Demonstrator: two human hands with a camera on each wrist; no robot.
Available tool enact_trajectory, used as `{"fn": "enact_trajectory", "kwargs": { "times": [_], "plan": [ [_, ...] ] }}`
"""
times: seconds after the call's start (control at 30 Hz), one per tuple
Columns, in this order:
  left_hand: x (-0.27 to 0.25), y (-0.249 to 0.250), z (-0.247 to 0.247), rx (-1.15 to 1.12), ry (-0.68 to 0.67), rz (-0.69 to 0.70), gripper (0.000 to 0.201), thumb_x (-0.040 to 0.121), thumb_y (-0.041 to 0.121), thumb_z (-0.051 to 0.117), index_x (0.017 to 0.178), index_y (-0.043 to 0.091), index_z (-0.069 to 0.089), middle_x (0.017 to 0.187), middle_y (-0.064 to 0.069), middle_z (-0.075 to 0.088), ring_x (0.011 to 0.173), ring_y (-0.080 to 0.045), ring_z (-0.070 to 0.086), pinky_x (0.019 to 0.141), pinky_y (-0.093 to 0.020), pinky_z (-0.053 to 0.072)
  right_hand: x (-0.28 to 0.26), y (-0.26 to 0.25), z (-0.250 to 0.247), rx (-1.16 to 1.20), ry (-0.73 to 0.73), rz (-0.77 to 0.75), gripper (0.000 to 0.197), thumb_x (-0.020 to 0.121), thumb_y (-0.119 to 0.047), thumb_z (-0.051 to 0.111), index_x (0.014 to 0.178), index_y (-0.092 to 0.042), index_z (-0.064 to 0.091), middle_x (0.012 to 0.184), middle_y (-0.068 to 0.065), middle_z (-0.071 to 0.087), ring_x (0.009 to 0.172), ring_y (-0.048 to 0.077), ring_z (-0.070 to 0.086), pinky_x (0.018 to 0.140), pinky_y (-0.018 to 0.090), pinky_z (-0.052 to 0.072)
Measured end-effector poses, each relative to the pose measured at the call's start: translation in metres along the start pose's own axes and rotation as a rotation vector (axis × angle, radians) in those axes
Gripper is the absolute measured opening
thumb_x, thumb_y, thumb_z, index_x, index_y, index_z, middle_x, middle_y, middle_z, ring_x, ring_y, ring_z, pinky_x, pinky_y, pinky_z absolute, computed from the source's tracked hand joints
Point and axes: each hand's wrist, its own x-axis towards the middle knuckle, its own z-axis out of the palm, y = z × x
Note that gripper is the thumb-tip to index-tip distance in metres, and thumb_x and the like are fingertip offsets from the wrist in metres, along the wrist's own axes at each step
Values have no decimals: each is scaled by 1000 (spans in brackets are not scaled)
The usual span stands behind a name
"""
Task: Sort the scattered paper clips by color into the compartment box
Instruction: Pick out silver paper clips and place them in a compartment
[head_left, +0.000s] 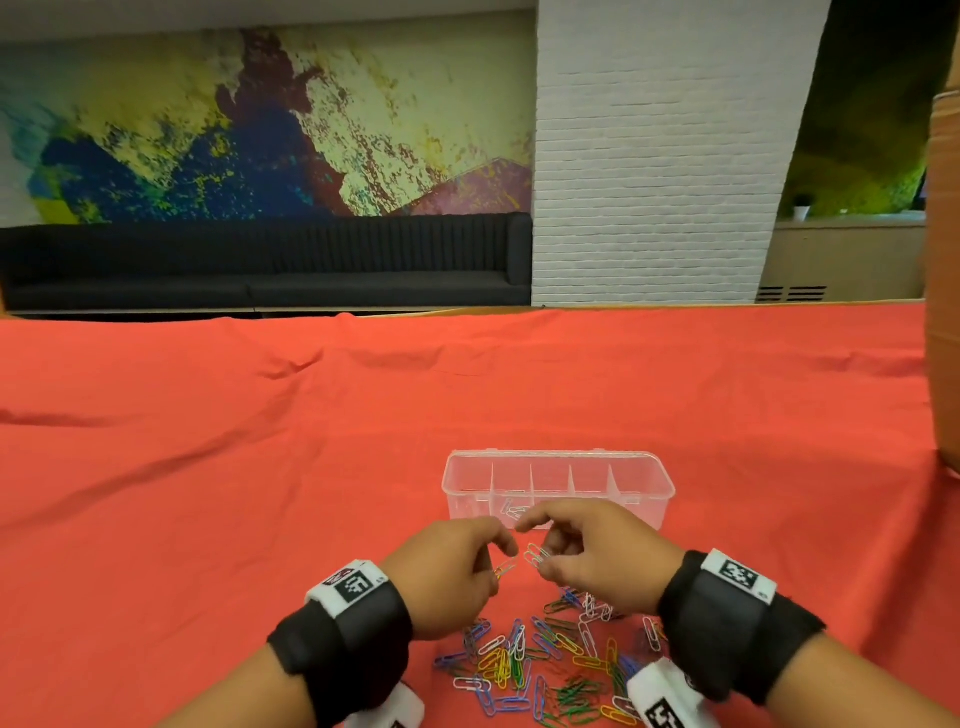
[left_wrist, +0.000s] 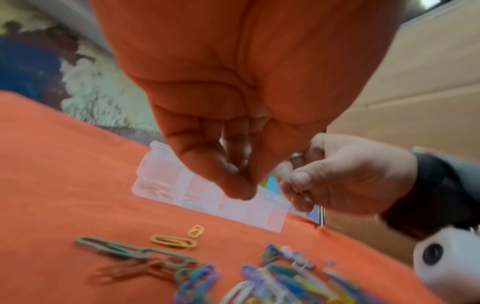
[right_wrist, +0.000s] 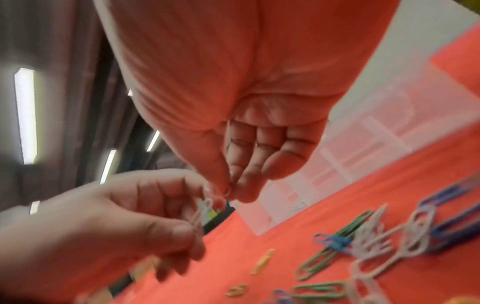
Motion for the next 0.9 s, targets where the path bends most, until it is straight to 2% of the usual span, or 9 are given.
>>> {"fn": "enact_trajectory", "kwargs": {
  "times": [0.13,0.27,0.4,0.47,0.53,0.6,0.7,0.83,0.9],
  "plan": [
    [-1,9,-4,-352,-60,-156,19,78,7,57,85,24,63,70,1,68,60,-15,60,54,-27,45,1,-4,-2,275,-31,45,27,81,-1,71,103,-17,70,69,4,66,66,17,68,57,27,51],
    [-1,14,-8,-777,-106,-268,24,83,-6,44,93,10,59,69,-10,69,54,-16,62,48,-22,45,0,-6,1,591,-56,167,23,80,4,72,100,-2,62,70,13,66,63,23,67,51,27,50],
    [-3,11,-6,-1067,-128,-313,24,87,-9,47,95,9,60,81,-20,70,64,-22,68,52,-23,53,-4,-10,3,676,-75,190,24,82,7,68,104,1,60,72,18,67,58,18,66,50,24,52],
    [-2,9,-2,-1101,-123,-316,18,87,-6,49,90,9,59,85,-20,70,68,-23,68,54,-24,54,-4,-11,5,655,-70,190,24,81,7,69,102,-1,60,72,18,68,59,19,67,50,24,51],
    [0,7,2,-1118,-143,-302,7,86,4,60,93,7,61,85,-18,69,69,-21,69,56,-24,55,-3,-11,7,584,-60,186,27,80,4,71,103,0,58,73,19,69,61,21,68,51,25,51],
    [4,3,5,-1089,-145,-287,12,88,11,68,96,5,63,81,-15,68,65,-17,67,55,-22,54,-2,-12,7,525,-60,179,29,81,3,72,105,1,56,74,21,69,61,21,68,50,25,50],
    [11,-1,3,-1001,-117,-272,6,91,10,65,91,4,63,76,-12,69,57,-13,63,53,-20,51,2,-13,2,467,-53,175,21,83,4,68,99,-1,55,74,21,69,60,21,68,50,26,51],
    [42,-4,-20,-847,50,-279,9,94,6,60,87,1,62,69,-11,66,48,-7,61,48,-17,50,34,-6,-21,199,120,125,13,86,3,60,84,-10,59,69,14,69,63,24,66,62,43,56],
    [63,-4,-31,-714,126,-273,15,96,3,56,81,2,60,68,-12,64,45,-6,60,47,-18,51,54,-3,-33,11,193,117,17,87,-4,56,86,-19,66,66,6,71,63,20,64,67,43,57]
  ]
}}
